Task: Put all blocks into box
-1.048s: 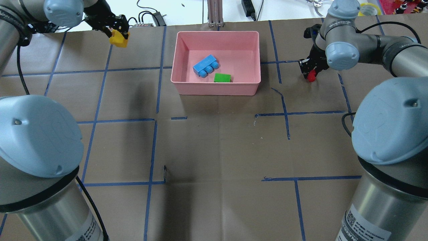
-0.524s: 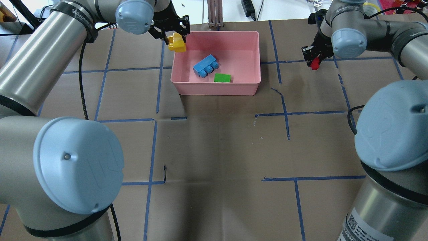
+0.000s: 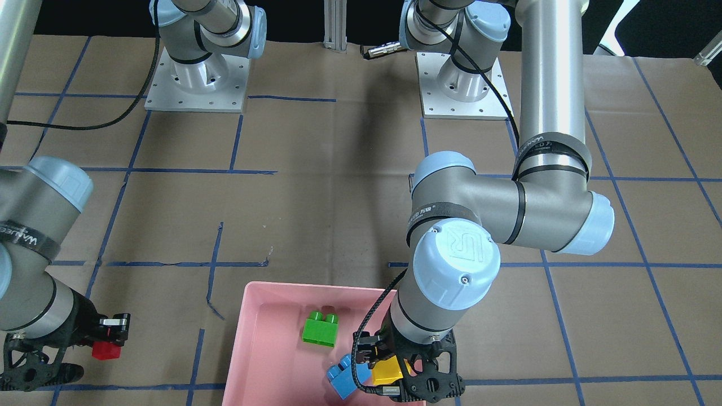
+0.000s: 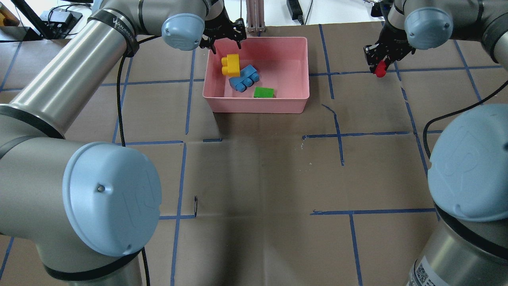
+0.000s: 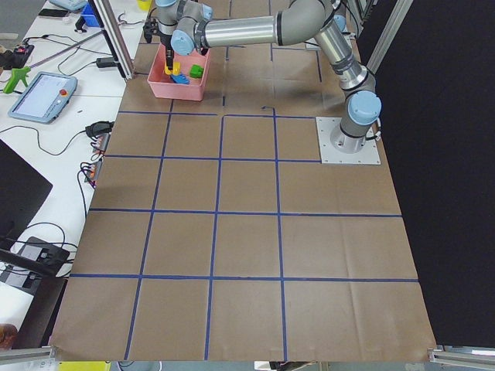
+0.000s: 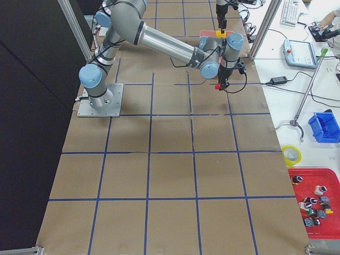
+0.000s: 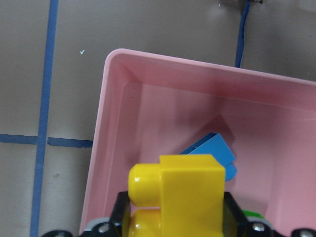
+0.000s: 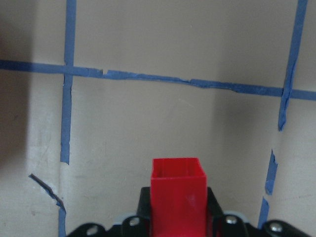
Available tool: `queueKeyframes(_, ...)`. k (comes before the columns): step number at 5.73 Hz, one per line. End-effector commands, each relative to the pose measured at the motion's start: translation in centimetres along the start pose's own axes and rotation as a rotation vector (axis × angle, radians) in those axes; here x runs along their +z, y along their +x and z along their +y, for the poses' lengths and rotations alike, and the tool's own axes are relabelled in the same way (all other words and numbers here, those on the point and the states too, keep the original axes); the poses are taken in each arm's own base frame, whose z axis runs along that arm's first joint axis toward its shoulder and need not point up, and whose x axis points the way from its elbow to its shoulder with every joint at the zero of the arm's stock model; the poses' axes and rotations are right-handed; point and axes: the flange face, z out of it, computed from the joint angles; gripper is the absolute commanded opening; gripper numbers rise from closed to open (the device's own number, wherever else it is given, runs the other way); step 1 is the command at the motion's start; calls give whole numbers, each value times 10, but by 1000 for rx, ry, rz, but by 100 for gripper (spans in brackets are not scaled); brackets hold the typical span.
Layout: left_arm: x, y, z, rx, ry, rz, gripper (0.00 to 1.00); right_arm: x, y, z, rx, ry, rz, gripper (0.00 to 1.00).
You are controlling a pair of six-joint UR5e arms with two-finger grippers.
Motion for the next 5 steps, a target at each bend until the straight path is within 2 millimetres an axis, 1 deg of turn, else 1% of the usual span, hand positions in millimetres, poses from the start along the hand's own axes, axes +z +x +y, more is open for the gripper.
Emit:
queueKeyframes(1,-29,-10,-6,5,37,2,100,-21,-2,11,5,-15,9,6)
queueKeyframes(2,-58,-49,-13,-22,24,-13,100,-46,-5,17,49,-20,6,6)
queueKeyframes(3,-99,-109,-17,-22,-25,-40,100,-67,-12,23,141,3,-1,7)
queueKeyframes(4,-146,-148,-2,-6,-85,-59,100,-75,-35,23,221,15,-5,7)
queueKeyframes(5,-191,-153,32,29,-106,-66,100,-86,-81,15,292,41,-56,7)
